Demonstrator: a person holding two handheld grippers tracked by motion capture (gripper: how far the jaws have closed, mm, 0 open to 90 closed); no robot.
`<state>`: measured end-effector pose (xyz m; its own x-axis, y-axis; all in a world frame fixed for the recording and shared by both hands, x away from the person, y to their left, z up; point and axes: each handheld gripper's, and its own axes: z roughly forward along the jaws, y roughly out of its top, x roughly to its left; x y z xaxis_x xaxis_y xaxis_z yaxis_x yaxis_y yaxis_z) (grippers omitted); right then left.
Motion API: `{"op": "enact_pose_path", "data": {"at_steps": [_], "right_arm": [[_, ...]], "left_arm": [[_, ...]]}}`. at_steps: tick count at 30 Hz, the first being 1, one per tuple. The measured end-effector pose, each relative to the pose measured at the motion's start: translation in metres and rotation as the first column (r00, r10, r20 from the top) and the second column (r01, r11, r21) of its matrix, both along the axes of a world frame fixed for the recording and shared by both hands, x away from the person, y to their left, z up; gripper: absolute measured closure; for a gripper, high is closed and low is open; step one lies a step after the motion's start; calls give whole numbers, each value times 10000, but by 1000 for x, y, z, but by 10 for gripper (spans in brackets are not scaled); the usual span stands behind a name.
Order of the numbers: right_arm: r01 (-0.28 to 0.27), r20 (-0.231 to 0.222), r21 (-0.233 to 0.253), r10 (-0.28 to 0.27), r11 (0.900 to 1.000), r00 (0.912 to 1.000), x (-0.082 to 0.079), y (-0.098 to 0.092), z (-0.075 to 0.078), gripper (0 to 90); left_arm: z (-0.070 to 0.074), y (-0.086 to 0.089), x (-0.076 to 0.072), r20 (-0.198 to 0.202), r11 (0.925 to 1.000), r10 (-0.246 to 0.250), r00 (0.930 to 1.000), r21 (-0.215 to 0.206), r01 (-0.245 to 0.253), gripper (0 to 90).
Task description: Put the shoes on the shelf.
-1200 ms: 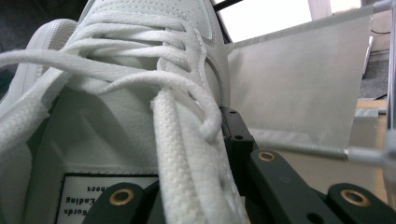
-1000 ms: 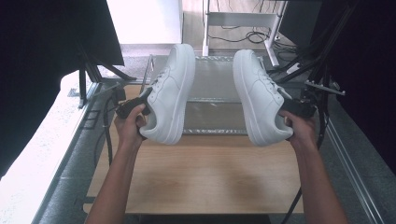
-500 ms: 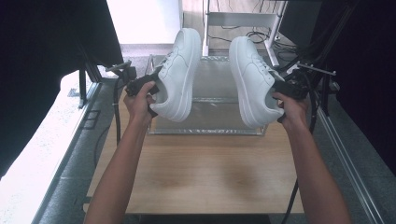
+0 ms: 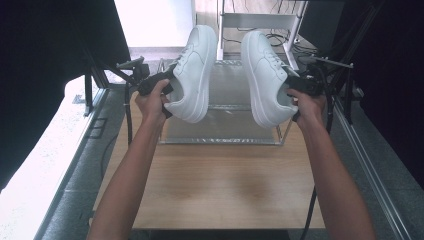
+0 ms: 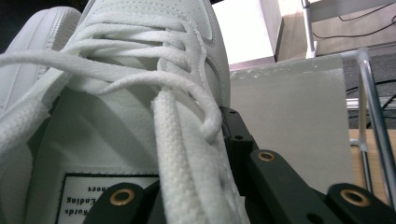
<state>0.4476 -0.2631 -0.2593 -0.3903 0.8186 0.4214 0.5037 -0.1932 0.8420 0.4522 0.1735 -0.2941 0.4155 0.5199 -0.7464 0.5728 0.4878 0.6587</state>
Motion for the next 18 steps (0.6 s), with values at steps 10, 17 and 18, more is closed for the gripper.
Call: {"op": "enact_pose_path", "data": {"at_steps": [10,17,18], "right_arm": [[687,-183,-571,-698,9960,9974,32,15,9,878],[790,-333,-521,-807,9955,9962,55,26,9,877],[798,-376,-563,-820,9952,9959,59,29,8,877]], "left_arm": [[15,-12,30,-308,9982,502,9983,344,-492,840],[23,-16,50,-645,9947,835,9944,654,-793,839],[22,-17,54,-706,9933,907,9934,775,-852,839]]}}
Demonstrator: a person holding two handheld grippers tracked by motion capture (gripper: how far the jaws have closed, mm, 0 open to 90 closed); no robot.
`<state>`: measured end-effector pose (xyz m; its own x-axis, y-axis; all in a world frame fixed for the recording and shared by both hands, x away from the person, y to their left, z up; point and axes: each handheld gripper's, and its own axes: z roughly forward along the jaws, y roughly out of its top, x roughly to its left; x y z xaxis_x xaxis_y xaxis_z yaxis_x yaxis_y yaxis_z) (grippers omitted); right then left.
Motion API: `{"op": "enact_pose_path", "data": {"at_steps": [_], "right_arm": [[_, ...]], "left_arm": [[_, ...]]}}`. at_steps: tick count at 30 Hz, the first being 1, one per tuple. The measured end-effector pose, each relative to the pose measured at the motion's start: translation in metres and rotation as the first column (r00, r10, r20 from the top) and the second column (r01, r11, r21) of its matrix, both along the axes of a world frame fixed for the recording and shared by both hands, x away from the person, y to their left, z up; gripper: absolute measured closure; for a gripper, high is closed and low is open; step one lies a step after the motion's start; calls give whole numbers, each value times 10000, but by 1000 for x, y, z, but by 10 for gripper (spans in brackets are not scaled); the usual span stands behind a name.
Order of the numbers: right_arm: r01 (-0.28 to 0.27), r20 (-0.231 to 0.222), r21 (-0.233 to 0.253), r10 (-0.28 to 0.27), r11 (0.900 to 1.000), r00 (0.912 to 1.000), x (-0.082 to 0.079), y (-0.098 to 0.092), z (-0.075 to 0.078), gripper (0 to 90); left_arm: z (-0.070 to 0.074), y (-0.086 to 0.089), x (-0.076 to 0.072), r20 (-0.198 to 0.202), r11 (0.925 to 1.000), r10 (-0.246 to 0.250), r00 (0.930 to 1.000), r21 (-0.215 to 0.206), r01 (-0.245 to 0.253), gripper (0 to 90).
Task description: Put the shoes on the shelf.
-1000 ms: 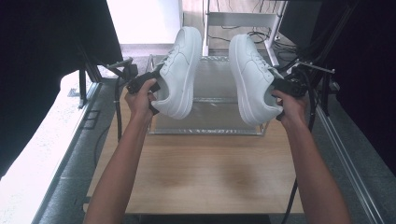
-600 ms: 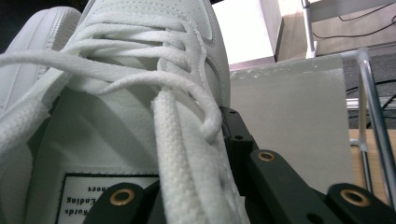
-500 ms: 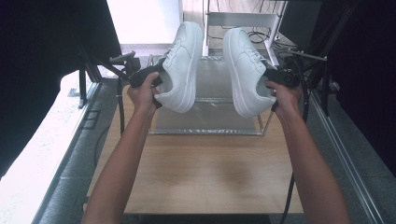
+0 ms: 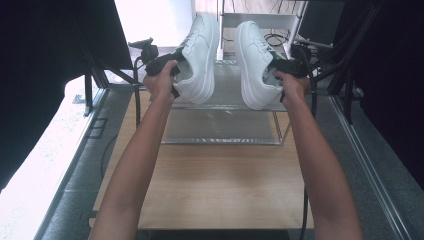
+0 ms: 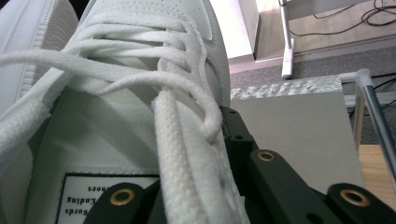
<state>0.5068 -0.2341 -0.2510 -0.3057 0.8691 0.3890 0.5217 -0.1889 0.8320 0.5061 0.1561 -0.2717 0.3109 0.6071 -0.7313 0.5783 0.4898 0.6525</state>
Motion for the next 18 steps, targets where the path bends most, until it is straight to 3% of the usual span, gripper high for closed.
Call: {"op": "enact_pose_path", "data": {"at_steps": [2,14,18], "right_arm": [[230,-177,-122,-232,9997,9996,11,9,-3,877],[797,-840,-678,-853,9945,9928,40,33,-25,875],[927,-886,-749,-992,9929,9911,44,41,-28,867]], "left_arm": [[-4,-5,9,-239,9988,269,9994,410,-259,838],[-26,-22,29,-1031,9908,772,9917,1192,-648,835],[-31,-31,35,-1521,9840,1026,9830,1604,-778,823]]}}
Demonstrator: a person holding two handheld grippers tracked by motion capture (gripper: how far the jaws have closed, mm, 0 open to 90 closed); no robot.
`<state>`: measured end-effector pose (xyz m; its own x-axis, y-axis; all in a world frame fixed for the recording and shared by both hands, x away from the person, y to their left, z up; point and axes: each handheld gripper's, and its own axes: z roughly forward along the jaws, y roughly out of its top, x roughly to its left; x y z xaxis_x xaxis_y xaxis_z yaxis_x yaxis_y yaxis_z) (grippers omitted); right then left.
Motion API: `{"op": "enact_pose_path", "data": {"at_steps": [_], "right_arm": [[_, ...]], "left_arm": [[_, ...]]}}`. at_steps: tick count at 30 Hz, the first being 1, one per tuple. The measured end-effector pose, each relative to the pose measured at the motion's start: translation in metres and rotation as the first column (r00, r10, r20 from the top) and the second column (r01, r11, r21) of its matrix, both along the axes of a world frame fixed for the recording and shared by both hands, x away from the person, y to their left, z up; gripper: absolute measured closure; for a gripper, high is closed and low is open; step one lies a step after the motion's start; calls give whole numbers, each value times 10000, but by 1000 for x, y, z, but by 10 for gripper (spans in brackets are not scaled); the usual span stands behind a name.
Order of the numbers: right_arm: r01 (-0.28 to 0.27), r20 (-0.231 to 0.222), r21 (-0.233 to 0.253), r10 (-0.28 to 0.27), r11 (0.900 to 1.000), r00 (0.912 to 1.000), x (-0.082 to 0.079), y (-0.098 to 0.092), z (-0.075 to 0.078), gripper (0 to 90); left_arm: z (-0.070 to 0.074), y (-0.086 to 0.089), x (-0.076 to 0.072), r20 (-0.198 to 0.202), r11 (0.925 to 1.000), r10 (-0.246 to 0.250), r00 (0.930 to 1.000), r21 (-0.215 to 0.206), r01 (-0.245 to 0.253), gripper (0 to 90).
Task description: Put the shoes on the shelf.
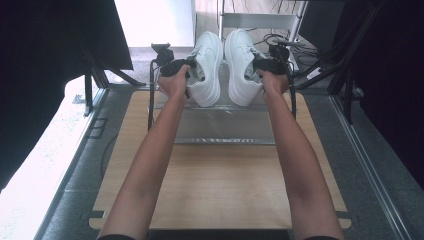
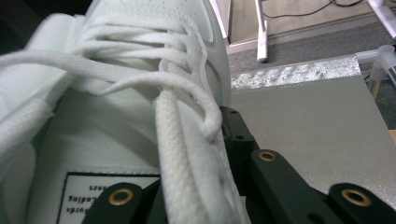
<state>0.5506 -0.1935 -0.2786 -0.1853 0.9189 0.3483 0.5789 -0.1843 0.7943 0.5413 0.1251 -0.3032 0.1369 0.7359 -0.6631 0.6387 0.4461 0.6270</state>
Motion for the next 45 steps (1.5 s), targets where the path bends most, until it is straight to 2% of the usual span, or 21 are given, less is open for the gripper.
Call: {"op": "enact_pose_path", "data": {"at_steps": [2,5,6,9,10,13,14,15,20,22,26,33,35,36,37,39,41,42,43,44,45], "right_arm": [[98,155,-119,-96,9999,9998,0,3,-1,858],[226,159,-193,-223,9996,9996,1,8,-3,810],[109,16,-443,-109,9990,9999,4,14,-8,765],[76,-29,-484,-77,9988,10000,6,20,-13,703],[-249,175,-145,251,9996,9995,7,22,-14,638],[-373,552,-795,417,9961,9976,4,33,-11,514],[-504,583,-610,539,9969,9968,3,32,-10,470],[-504,583,-610,539,9969,9968,3,32,-10,470],[-539,1060,-551,595,9970,9926,-7,20,-5,417],[-712,1588,-448,774,9965,9843,-15,15,-3,451],[-939,2065,110,897,9955,9743,-28,2,5,459],[-1245,2279,-22,1217,9922,9660,-55,-28,12,533],[-1234,2378,-244,1257,9921,9631,-63,-36,10,589],[-1167,2522,-731,1316,9905,9587,-72,-42,6,680],[-1259,2501,-911,1450,9879,9573,-75,-44,3,721],[-1411,2406,-1132,1649,9835,9565,-79,-46,-2,765],[-1794,2222,-1488,2096,9725,9522,-85,-47,-12,840],[-2121,2052,-1600,2427,9641,9482,-88,-45,-19,867],[-2121,2052,-1600,2427,9641,9482,-88,-45,-19,867],[-2342,1923,-1644,2641,9582,9451,-89,-43,-23,870],[-2592,1775,-1761,2897,9496,9405,-90,-40,-28,869]], "left_arm": [[-1,-1,1,-55,10000,42,10000,-29,-42,805],[0,-6,3,-83,9993,128,9999,354,-125,786],[-2,-7,6,-85,9999,-27,10000,161,29,756],[-3,-9,8,-90,10000,19,10000,84,-18,642],[-4,-8,8,103,9999,64,9999,-85,-63,642],[-6,-6,9,175,9972,-323,9993,-666,334,500],[-5,-4,8,145,9956,-473,9988,-801,483,443],[-4,-3,8,205,9948,-612,9979,-802,626,443],[8,2,-7,798,9954,-939,9924,260,921,414],[11,4,-13,937,9927,-1044,9901,708,979,415],[13,11,-25,1094,9916,-1163,9872,699,1091,444],[12,24,-51,1402,9853,-1426,9798,1143,1270,523],[10,29,-58,1435,9799,-1516,9780,1516,1296,557],[7,32,-64,1500,9717,-1721,9736,1885,1427,627],[7,32,-64,1500,9717,-1721,9736,1885,1427,648],[2,33,-68,1343,9572,-2019,9701,2367,1664,679],[-3,32,-71,1130,9453,-2236,9681,2672,1872,747],[-7,30,-73,1001,9340,-2303,9679,3018,1910,777],[-7,30,-73,1001,9340,-2303,9679,3018,1910,784],[-9,28,-75,931,9258,-2332,9680,3257,1917,784],[-11,27,-76,868,9225,-2373,9675,3322,1965,786]]}}
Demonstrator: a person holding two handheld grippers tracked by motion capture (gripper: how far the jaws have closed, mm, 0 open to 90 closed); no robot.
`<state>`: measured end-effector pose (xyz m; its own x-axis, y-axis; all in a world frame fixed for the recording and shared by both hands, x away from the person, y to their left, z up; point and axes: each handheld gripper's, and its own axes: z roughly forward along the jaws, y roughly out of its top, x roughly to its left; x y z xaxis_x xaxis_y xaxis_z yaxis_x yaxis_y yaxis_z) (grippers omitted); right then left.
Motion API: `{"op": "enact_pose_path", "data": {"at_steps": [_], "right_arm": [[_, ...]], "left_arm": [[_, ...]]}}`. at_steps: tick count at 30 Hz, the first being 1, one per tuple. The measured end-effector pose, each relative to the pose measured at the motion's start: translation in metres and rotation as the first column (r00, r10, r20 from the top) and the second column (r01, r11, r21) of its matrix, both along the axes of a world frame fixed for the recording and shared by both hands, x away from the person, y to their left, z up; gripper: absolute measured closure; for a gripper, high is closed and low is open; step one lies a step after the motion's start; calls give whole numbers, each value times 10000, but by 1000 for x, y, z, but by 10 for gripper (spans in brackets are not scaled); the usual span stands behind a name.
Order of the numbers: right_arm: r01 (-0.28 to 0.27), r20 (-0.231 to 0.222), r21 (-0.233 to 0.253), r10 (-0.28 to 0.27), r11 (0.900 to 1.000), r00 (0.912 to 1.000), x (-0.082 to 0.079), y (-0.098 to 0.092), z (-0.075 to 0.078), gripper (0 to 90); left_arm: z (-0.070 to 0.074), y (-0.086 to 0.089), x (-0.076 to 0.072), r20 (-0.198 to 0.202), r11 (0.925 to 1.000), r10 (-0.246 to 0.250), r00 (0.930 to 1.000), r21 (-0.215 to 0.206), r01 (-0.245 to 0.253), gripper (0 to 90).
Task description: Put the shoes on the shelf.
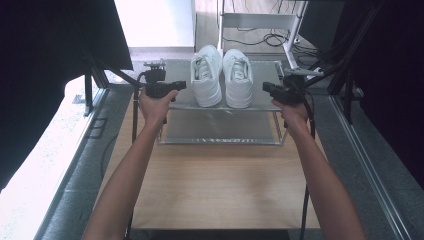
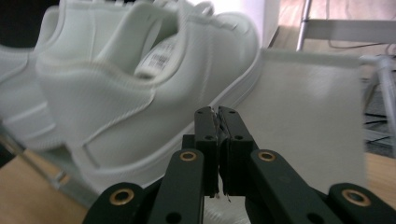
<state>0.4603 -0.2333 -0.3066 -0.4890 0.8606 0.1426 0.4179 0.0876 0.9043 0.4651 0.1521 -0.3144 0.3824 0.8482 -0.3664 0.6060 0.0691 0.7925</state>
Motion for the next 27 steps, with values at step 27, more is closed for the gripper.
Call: {"op": "enact_pose_path", "data": {"at_steps": [27], "right_arm": [[-506,-433,-179,498,9986,9978,-2,40,-9,900]], "left_arm": [[3,-23,22,-357,9993,338,9988,165,-332,812]]}}
